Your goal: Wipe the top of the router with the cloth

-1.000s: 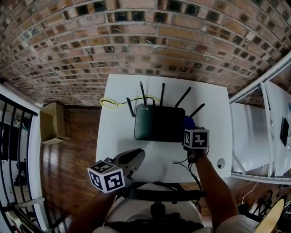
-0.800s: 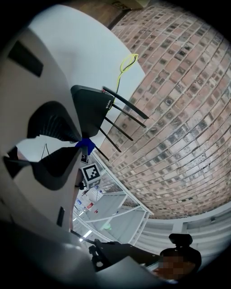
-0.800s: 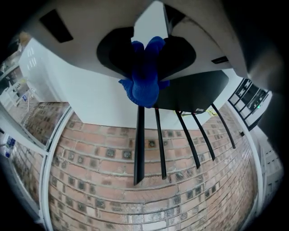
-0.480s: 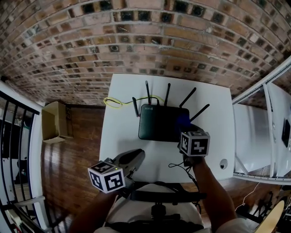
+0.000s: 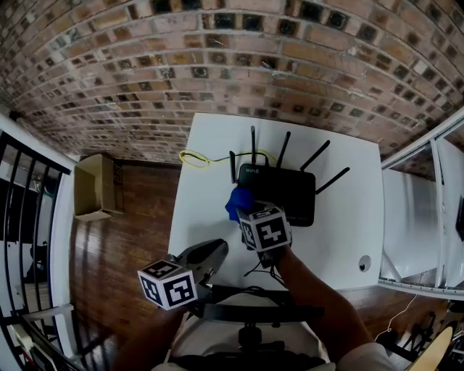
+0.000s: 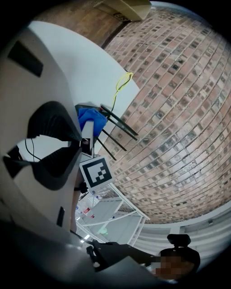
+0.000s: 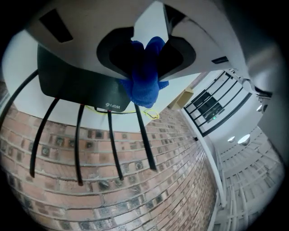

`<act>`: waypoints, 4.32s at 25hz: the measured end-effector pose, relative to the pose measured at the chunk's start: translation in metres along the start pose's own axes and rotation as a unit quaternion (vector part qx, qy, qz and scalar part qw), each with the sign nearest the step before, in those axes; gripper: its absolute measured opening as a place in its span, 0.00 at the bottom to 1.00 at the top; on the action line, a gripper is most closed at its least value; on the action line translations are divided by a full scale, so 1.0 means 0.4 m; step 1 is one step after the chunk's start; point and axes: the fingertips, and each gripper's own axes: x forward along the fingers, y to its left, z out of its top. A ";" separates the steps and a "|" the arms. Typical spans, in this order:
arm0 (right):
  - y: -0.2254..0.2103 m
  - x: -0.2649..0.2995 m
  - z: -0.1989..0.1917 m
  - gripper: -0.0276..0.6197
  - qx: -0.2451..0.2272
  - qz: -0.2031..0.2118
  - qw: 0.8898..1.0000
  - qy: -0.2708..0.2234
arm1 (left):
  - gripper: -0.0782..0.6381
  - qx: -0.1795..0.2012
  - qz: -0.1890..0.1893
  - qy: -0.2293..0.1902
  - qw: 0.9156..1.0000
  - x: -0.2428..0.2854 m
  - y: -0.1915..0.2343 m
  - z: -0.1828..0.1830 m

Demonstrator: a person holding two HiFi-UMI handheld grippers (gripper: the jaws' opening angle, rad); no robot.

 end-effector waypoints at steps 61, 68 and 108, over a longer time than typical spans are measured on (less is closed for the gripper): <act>-0.712 -0.264 -0.267 0.27 -0.047 -0.102 0.993 0.018 | 0.19 0.014 0.062 0.017 0.998 0.319 -0.291 -0.159; -0.645 -0.220 -0.254 0.26 -0.109 -0.110 0.988 0.022 | 0.19 0.014 0.056 0.014 0.998 0.271 -0.262 -0.142; -0.330 -0.216 -0.368 0.26 0.021 -0.250 0.965 0.070 | 0.19 0.033 -0.051 0.090 0.994 0.018 0.052 -0.024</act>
